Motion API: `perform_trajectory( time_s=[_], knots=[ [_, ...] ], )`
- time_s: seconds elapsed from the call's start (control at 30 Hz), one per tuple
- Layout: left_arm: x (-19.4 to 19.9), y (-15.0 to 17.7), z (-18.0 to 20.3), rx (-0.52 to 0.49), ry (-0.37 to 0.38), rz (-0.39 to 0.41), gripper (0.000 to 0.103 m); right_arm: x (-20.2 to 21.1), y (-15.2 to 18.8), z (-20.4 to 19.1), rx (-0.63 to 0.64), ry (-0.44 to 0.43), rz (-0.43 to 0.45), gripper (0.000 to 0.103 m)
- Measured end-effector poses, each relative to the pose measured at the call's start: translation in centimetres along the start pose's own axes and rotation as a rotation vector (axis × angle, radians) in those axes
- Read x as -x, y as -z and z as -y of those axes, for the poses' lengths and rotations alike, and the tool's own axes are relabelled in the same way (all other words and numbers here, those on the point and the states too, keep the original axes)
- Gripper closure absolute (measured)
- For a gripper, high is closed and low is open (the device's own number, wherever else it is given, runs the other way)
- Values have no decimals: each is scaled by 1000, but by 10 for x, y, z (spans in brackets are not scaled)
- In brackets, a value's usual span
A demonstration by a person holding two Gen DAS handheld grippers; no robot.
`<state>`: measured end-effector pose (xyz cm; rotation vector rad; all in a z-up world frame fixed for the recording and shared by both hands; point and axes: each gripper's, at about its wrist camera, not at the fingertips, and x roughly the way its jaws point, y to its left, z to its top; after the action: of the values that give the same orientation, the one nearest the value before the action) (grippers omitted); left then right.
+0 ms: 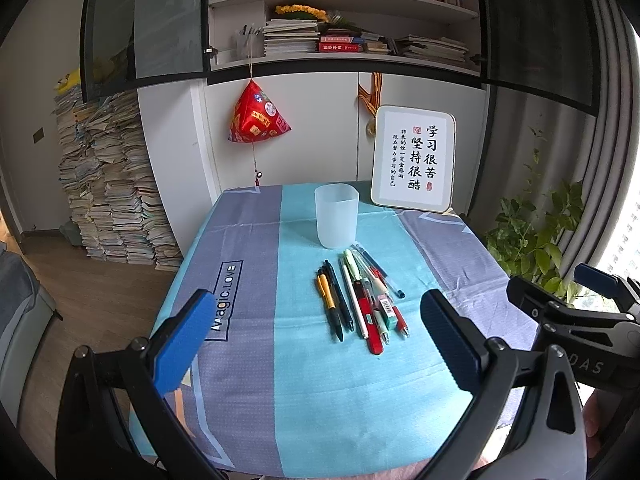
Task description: Organize stationery
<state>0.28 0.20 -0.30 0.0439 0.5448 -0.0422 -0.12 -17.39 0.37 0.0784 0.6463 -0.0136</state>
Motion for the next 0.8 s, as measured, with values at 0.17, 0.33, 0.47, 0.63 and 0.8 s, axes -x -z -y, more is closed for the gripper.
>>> perform_trajectory(
  time_s=[0.17,0.33,0.47,0.63,0.8],
  knots=[
    [-1,1,-1,1,2,-3,1,-2,2,-1,0,1,-2,0],
    [-5,1,-1,1,9,-11,2,-2,1,-1,-1,0,-4,0],
    [-7,1,0,1,13,-18,2,-6,3,-2,0,5,-8,0],
    [-10,1,1,1,11,-24,2,-11,5,-3,-1,6,-15,0],
    [-11,-1,1,0,9,-25,2,-15,4,-3,-2,5,-19,0]
  ],
)
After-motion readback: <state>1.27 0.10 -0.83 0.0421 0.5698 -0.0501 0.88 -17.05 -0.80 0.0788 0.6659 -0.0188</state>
